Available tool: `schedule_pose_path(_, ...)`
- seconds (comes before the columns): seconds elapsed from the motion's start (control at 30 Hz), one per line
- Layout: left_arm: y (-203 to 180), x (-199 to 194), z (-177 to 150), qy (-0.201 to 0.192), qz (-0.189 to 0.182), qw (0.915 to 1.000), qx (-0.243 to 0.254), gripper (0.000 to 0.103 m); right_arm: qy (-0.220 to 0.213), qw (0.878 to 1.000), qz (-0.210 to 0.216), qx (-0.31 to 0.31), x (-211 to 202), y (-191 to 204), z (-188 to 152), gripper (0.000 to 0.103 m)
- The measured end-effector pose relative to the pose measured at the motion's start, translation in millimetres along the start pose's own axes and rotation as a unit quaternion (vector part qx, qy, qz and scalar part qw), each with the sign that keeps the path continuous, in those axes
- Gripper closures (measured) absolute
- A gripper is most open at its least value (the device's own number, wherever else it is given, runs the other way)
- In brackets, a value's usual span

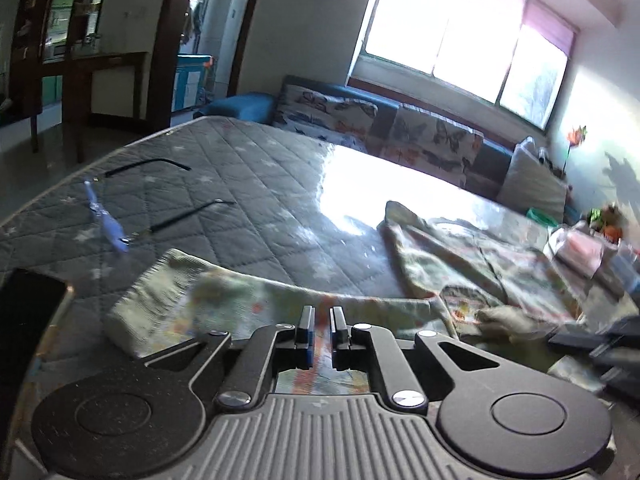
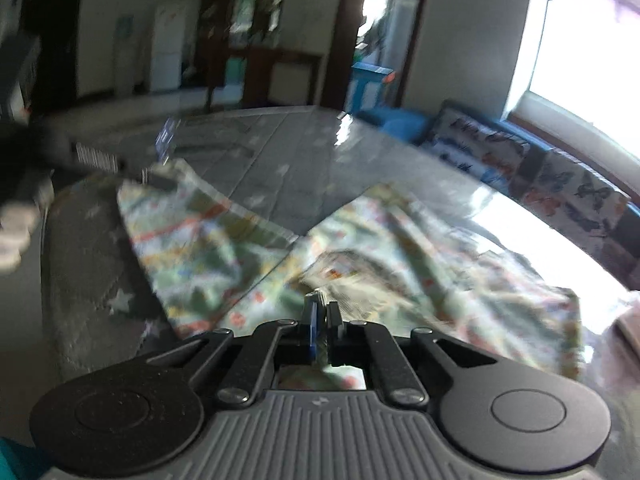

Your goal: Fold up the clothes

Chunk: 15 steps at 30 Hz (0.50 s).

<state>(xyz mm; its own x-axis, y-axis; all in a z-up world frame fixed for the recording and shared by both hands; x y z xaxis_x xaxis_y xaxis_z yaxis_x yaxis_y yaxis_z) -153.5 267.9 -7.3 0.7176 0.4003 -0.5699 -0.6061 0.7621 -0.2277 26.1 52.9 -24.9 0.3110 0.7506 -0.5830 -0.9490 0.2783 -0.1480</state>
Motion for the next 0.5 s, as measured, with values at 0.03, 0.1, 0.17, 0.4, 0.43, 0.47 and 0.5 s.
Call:
schedule_pose_path(0.03,-1.6,3.1,-1.2,0.004,0.001,1.0000,0.002,0.094,-0.008,1.000,-0.011,0.010,-9.0,-8.8,0.2,0.101)
schedule_pose_path(0.1,-3.0,7.3,-2.9,0.009,0.002,0.9999,0.004,0.094,-0.024,0.999,-0.036,0.029,-27.0,-26.9,-0.8,0.101)
schedule_pose_path(0.17,-3.7,10.0,-4.4,0.012,0.008,0.9999,0.007,0.095,-0.035,0.996,-0.064,0.046,-44.7,-45.5,-4.4,0.101)
schedule_pose_path(0.4,-1.9,17.2,-11.4,0.030,0.023,0.9992,0.010,0.093,-0.047,0.976,-0.179,0.115,-95.9,-115.7,-36.9,0.101)
schedule_pose_path(0.43,-1.8,17.8,-12.0,0.032,0.025,0.9991,0.011,0.093,-0.046,0.971,-0.198,0.127,-103.0,-126.6,-43.9,0.101)
schedule_pose_path(0.47,-1.7,18.4,-12.5,0.033,0.027,0.9990,0.013,0.093,-0.043,0.966,-0.215,0.137,-108.5,-136.3,-51.6,0.101)
schedule_pose_path(0.5,-1.6,19.0,-13.1,0.035,0.028,0.9989,0.014,0.093,-0.039,0.961,-0.232,0.146,-113.7,-145.9,-59.4,0.101)
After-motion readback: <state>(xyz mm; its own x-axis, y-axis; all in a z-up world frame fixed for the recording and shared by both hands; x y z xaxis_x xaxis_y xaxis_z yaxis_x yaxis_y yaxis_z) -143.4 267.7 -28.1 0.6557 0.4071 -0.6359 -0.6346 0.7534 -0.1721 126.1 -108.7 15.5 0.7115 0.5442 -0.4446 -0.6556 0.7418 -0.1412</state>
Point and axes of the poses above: each gripper's, at about its wrist camera, not at the fingertips, and x roughly the way its jaws point, y to its left, z to its top, the point moved 4 cm from there along x, roughly the way its jaws point
